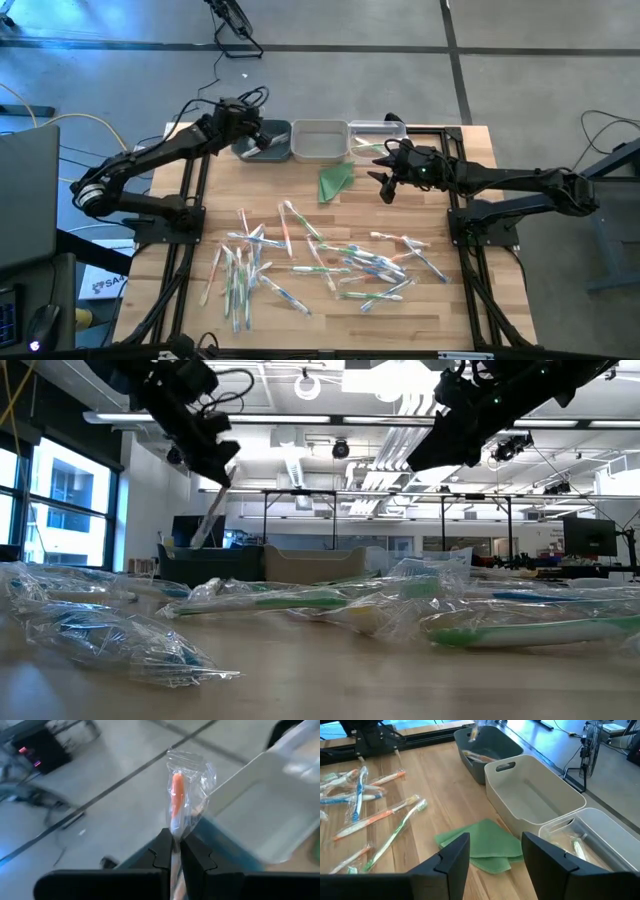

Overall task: Pick & Place Toothbrushes
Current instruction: Put the orange toothbrush into the dark blue bin, then put the blue toothbrush into the gray bin

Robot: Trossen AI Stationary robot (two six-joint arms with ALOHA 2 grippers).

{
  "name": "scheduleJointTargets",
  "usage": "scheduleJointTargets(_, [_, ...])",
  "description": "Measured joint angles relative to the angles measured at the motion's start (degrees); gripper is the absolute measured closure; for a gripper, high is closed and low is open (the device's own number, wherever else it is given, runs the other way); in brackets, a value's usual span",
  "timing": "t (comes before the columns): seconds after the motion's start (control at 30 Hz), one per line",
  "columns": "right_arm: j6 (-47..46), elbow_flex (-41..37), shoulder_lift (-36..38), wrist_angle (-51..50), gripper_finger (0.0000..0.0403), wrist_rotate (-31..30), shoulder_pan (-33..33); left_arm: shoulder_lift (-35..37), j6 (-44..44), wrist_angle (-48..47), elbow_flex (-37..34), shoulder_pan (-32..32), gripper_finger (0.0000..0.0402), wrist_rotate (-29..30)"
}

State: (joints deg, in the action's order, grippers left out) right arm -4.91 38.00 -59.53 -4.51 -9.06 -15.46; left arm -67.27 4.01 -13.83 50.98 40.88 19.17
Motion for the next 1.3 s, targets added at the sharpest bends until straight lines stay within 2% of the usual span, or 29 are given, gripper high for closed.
scheduleJointTargets(0.37, [-0.04,0.00,-0.02,0.00,0.0232,0.00,-0.02,-7.11,-0.20,-1.40,0.00,0.00,0.0385,0.97])
scheduleJointTargets(0.6, [-0.05,0.00,-0.02,0.00,0.0232,0.02,-0.02,-10.29,-1.25,-1.17,0.00,0.00,0.0379,3.53])
scheduleJointTargets(0.7, [-0.07,0.00,-0.02,0.00,0.0232,0.02,-0.02,-10.99,-1.27,-0.96,0.00,0.00,0.0358,3.53])
scheduleJointTargets(1.0, [-0.05,0.00,-0.02,0.00,0.0232,0.02,-0.02,-11.38,-1.30,1.50,0.00,0.00,0.0256,3.49])
scheduleJointTargets(1.3, [-0.07,0.00,-0.02,0.00,0.0232,0.02,-0.02,-11.38,-2.78,6.33,0.00,-0.02,0.0239,2.69])
